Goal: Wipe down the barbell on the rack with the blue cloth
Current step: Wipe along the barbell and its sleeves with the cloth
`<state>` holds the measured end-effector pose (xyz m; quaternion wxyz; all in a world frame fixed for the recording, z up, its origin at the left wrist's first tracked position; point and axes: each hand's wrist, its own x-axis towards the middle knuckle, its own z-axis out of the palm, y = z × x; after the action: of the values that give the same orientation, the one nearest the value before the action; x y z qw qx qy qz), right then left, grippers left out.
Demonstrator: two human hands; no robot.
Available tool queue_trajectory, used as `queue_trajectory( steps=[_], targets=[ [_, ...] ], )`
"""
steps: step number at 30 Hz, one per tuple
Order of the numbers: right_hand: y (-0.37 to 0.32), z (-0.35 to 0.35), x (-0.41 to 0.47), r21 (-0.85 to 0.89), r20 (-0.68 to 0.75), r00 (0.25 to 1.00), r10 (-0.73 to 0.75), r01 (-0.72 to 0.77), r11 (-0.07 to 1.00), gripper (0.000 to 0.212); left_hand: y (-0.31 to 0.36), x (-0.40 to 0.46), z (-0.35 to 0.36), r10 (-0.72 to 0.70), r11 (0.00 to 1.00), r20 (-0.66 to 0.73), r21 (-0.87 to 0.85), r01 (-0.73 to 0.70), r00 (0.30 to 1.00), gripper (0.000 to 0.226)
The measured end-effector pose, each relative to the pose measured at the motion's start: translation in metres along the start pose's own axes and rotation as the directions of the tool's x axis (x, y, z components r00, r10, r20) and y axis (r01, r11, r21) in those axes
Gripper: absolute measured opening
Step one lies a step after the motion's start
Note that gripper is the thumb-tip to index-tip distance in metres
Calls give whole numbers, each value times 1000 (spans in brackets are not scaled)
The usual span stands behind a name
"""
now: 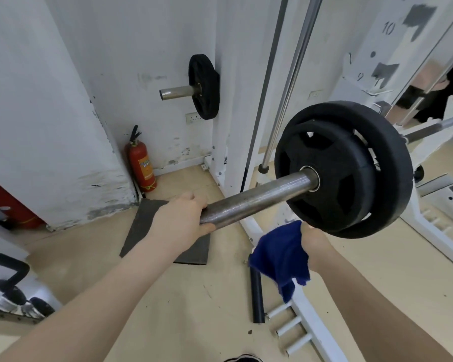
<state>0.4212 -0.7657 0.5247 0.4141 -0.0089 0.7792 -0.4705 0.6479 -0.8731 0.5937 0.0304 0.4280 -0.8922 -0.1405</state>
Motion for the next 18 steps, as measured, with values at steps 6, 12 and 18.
queue_trajectory(
  steps=[6, 12, 18],
  targets=[
    [-22, 15, 29, 699, 134, 983, 127, -184, 691, 30, -1, -4, 3, -81, 988, -21, -130, 78, 997, 49],
    [-39, 35, 17, 860, 284, 958, -30, -241, 450, 42, 2, -8, 6, -136, 976, -44, -179, 126, 990, 47],
    [-12, 60, 3, 651, 583, 813, 1, -467, 598, 38, 6, -8, 7, -200, 963, -53, -195, 186, 978, 45]
  ],
)
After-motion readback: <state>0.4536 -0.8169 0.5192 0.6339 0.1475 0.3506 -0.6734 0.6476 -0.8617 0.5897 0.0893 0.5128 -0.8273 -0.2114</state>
